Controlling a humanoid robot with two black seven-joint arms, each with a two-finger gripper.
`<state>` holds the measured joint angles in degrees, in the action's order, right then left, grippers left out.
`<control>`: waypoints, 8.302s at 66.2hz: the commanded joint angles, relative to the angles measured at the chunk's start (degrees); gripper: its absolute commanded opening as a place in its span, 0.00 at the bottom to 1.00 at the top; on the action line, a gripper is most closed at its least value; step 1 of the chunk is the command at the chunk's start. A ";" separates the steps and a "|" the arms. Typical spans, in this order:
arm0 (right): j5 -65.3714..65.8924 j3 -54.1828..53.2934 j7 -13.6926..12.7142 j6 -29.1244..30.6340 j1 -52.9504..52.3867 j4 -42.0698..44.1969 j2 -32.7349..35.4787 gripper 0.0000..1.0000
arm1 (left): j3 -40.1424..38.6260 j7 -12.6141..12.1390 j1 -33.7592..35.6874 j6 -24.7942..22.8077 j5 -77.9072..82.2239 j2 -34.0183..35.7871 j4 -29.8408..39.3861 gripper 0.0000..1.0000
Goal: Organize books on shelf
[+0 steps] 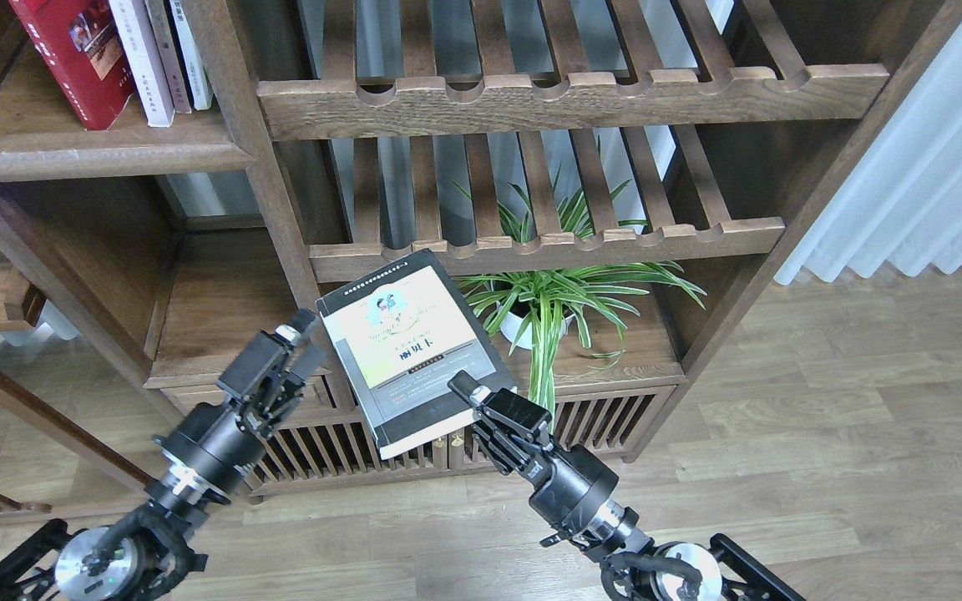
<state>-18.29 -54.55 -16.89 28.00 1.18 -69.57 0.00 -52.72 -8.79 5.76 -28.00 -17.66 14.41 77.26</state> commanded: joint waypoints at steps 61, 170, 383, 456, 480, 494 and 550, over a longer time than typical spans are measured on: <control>-0.25 4.63 -1.83 0.00 -0.12 -0.22 0.00 0.05 | 3.15 -6.15 0.31 0.00 -8.62 3.08 -0.18 0.90; -0.08 4.63 -1.74 0.00 -0.30 -0.48 0.00 0.16 | 4.56 -6.42 1.27 0.00 -8.36 3.26 -0.88 0.10; 3.17 -4.78 -0.33 -13.49 -4.34 0.13 0.00 0.98 | -21.72 -5.18 12.61 0.00 10.18 27.34 2.02 0.02; 3.44 -4.16 -0.33 -13.14 -4.69 -0.13 0.00 0.98 | -31.12 -7.20 17.62 0.00 4.73 35.95 -1.50 0.02; 4.14 -4.16 -0.25 -12.88 -4.69 -0.22 0.00 0.98 | -31.74 -11.34 18.06 0.00 5.09 35.43 -4.92 0.02; 4.14 -4.08 -0.33 -12.88 -4.69 -0.30 0.00 0.98 | -31.74 -11.25 19.82 0.00 5.35 34.90 -7.03 0.02; 4.32 -3.37 -0.24 -12.79 -4.61 -1.01 0.00 0.98 | -36.75 -10.72 26.58 0.00 15.63 22.86 -13.10 0.00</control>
<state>-13.98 -57.98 -17.13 15.21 -3.59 -70.57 0.00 -88.83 -19.71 31.07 -28.00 -3.37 38.69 64.89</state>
